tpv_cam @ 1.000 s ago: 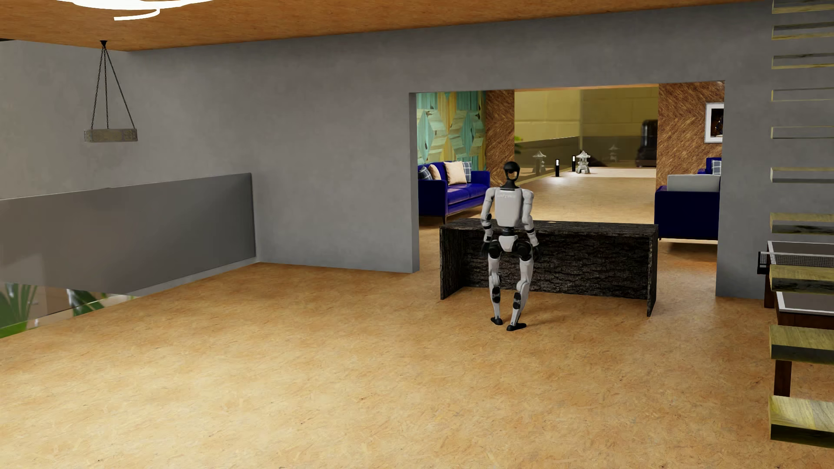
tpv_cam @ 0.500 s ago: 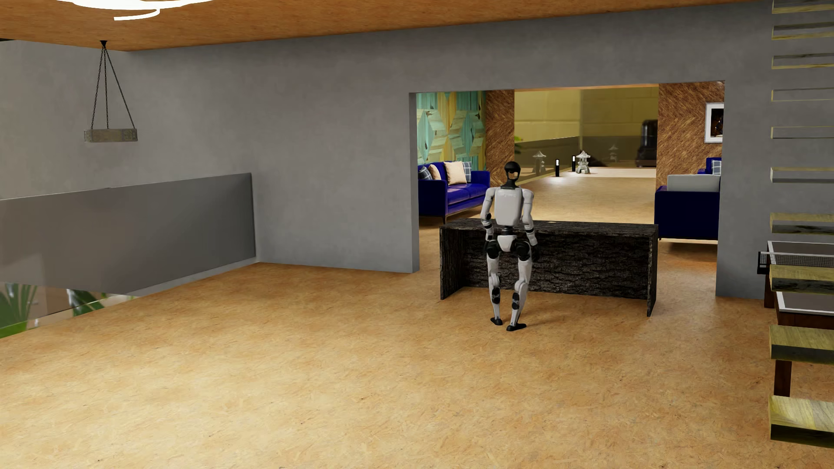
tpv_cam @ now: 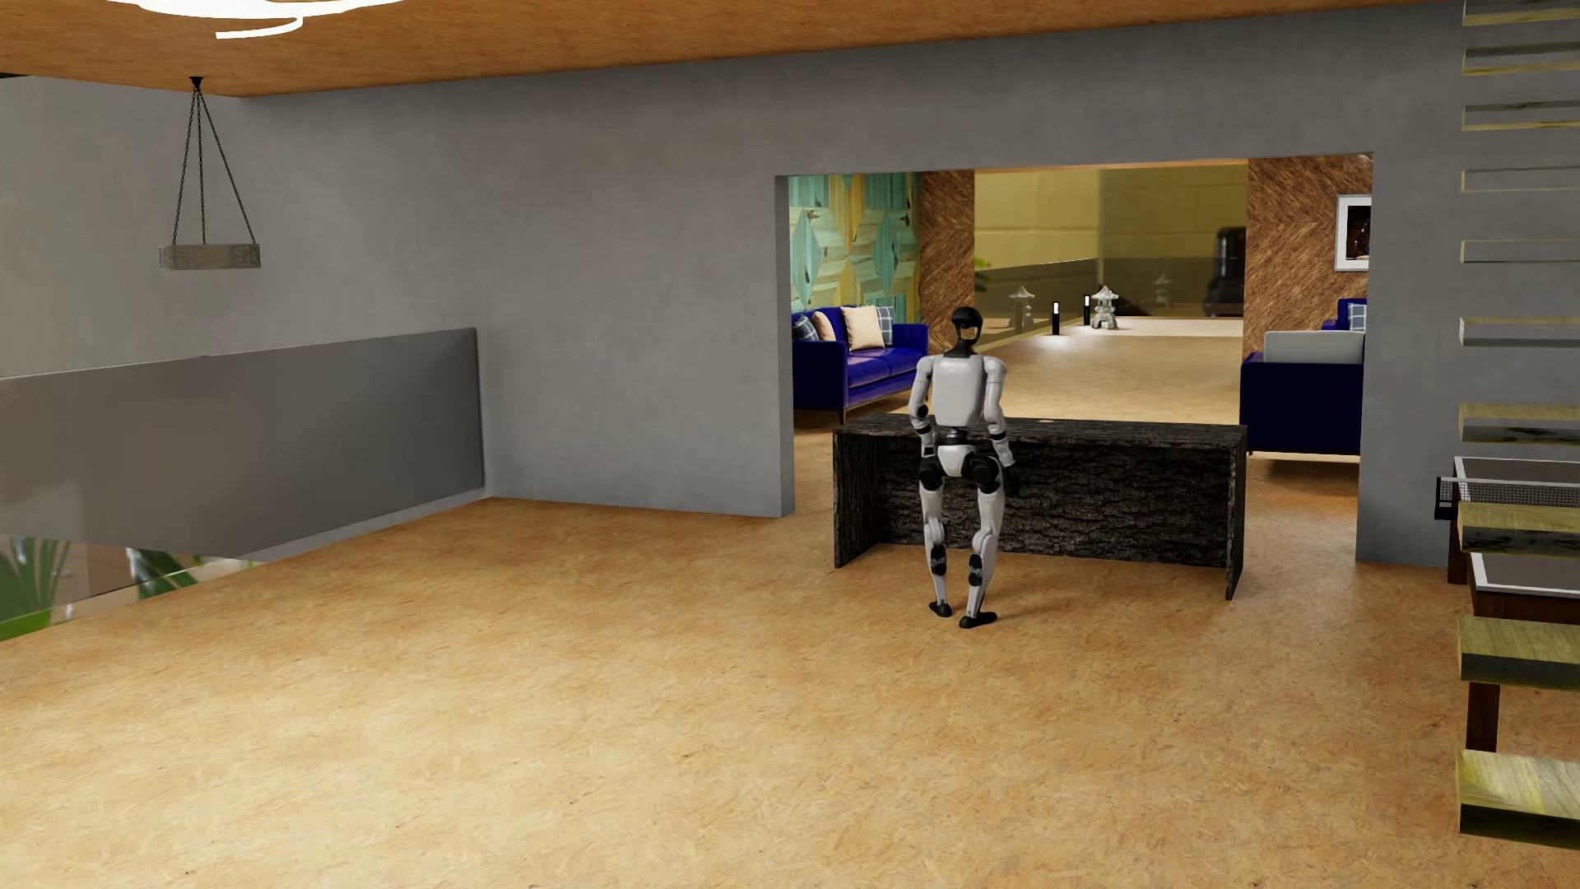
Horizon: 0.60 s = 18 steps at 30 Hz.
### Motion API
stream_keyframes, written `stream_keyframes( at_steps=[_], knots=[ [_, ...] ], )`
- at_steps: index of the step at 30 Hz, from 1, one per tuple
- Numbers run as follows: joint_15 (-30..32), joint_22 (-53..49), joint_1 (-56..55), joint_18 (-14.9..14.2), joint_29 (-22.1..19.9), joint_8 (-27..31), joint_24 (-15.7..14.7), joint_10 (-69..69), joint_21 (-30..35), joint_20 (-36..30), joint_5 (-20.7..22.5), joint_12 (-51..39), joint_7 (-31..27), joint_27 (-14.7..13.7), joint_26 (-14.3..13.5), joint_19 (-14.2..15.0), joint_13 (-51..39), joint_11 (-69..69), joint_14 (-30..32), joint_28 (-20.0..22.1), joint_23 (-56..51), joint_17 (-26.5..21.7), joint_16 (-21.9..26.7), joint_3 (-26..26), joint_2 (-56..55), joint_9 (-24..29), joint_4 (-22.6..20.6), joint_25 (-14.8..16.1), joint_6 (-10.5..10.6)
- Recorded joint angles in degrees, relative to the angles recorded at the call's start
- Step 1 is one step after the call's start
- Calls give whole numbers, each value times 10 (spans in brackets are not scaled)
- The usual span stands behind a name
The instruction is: Approach the desk
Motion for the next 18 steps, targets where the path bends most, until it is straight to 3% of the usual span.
stream_keyframes(
  at_steps=[18],
  knots=[
    [9, -6, -52, 6, -1, 9, -6, -35, 79, 18, 26, -40, 10, -12, -5, 20, -5, -40, 21, 17, -40, -22, 10, 7, -51, 23, 15, 14, -15]
  ],
)
